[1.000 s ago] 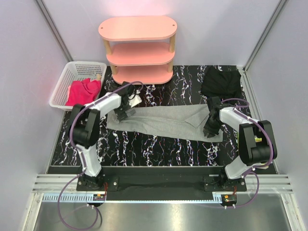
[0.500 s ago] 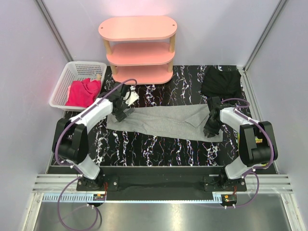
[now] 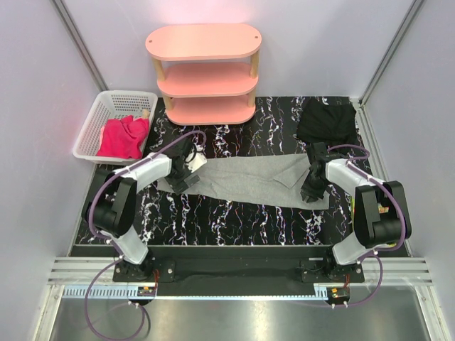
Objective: Fold and stack the t-shirts
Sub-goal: Fold the tshirt
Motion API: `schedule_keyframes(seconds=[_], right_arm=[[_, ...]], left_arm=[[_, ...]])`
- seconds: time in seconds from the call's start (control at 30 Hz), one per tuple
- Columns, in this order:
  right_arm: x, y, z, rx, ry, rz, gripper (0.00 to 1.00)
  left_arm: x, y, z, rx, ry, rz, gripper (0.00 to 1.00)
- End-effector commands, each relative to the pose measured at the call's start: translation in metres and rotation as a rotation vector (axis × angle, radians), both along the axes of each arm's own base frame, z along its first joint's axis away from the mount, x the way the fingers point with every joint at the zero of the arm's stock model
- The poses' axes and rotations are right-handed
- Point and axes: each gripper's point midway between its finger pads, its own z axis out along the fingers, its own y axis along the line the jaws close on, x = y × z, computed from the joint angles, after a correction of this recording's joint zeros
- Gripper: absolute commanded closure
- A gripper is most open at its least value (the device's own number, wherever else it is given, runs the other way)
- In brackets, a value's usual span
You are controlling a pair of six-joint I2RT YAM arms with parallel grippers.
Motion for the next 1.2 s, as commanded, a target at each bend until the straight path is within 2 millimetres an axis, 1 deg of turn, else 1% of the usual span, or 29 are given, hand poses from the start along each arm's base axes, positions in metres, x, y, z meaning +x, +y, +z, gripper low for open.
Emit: schedule_keyframes(seconds=[0.0, 0.03, 0.07, 0.13, 0.17, 0.27, 0.37, 0.4, 0.43, 0.5, 0.53, 0.6, 0.67, 0.77, 0.8, 0.83, 0.9, 0.93, 1.0, 1.03, 1.07, 1.17], right_arm=[[0.002, 0.002, 0.011, 0.01, -0.031, 0.012, 0.76], [0.001, 0.002, 0.011, 0.01, -0.031, 0.009, 0.76], [0.001, 0.002, 0.011, 0.01, -0.03, 0.008, 0.76], [0.0, 0.002, 0.011, 0.007, -0.033, 0.01, 0.76], [-0.001, 0.002, 0.011, 0.007, -0.03, 0.01, 0.77], [-0.002, 0.001, 0.01, 0.004, -0.029, 0.011, 0.76], [-0.003, 0.001, 0.01, 0.005, -0.025, 0.016, 0.77], [-0.003, 0.001, 0.01, 0.004, -0.025, 0.017, 0.77], [-0.004, 0.001, 0.01, 0.006, -0.027, 0.018, 0.77], [-0.004, 0.001, 0.009, 0.005, -0.022, 0.016, 0.77], [-0.004, 0.001, 0.009, 0.005, -0.022, 0.018, 0.77], [-0.004, 0.001, 0.01, 0.008, -0.028, 0.017, 0.77], [-0.004, 0.002, 0.011, 0.011, -0.03, 0.019, 0.77], [-0.004, 0.002, 0.012, 0.012, -0.032, 0.016, 0.77], [-0.003, 0.003, 0.012, 0.014, -0.035, 0.018, 0.77], [-0.002, 0.002, 0.012, 0.016, -0.035, 0.013, 0.77], [-0.003, 0.003, 0.012, 0.017, -0.031, 0.015, 0.77], [-0.003, 0.003, 0.011, 0.017, -0.031, 0.014, 0.77], [-0.003, 0.003, 0.013, 0.017, -0.038, 0.013, 0.78], [-0.004, 0.003, 0.012, 0.017, -0.036, 0.013, 0.77], [-0.004, 0.002, 0.013, 0.016, -0.039, 0.013, 0.78], [-0.005, 0.001, 0.013, 0.011, -0.039, 0.012, 0.77]], left_arm=[[0.036, -0.009, 0.007, -0.006, -0.095, -0.007, 0.08], [0.044, -0.011, 0.011, -0.009, -0.111, -0.007, 0.08], [0.047, -0.012, 0.008, -0.005, -0.106, -0.007, 0.08], [0.056, -0.015, 0.013, -0.006, -0.128, -0.008, 0.08], [0.058, -0.015, 0.012, -0.001, -0.125, -0.009, 0.08], [0.063, -0.015, 0.018, 0.003, -0.14, -0.01, 0.08], [0.057, -0.014, 0.026, 0.001, -0.129, -0.014, 0.08], [0.05, -0.013, 0.026, 0.0, -0.105, -0.019, 0.08], [0.047, -0.012, 0.031, -0.003, -0.112, -0.021, 0.08], [0.036, -0.009, 0.031, -0.003, -0.086, -0.031, 0.07], [0.034, -0.009, 0.038, -0.01, -0.096, -0.034, 0.07], [0.024, -0.009, 0.041, -0.02, -0.064, -0.05, 0.06], [0.02, -0.01, 0.049, -0.034, -0.057, -0.059, 0.06], [0.024, -0.014, 0.057, -0.055, -0.071, -0.061, 0.06], [0.029, -0.015, 0.059, -0.063, -0.08, -0.055, 0.06], [0.032, -0.016, 0.053, -0.058, -0.067, -0.05, 0.06], [0.041, -0.017, 0.048, -0.06, -0.074, -0.038, 0.07], [0.043, -0.018, 0.039, -0.056, -0.06, -0.034, 0.1], [0.053, -0.017, 0.033, -0.052, -0.077, -0.021, 0.16], [0.055, -0.016, 0.026, -0.045, -0.065, -0.014, 0.2], [0.057, -0.017, 0.024, -0.046, -0.063, -0.008, 0.25], [0.061, -0.011, 0.018, -0.037, -0.058, 0.007, 0.32]])
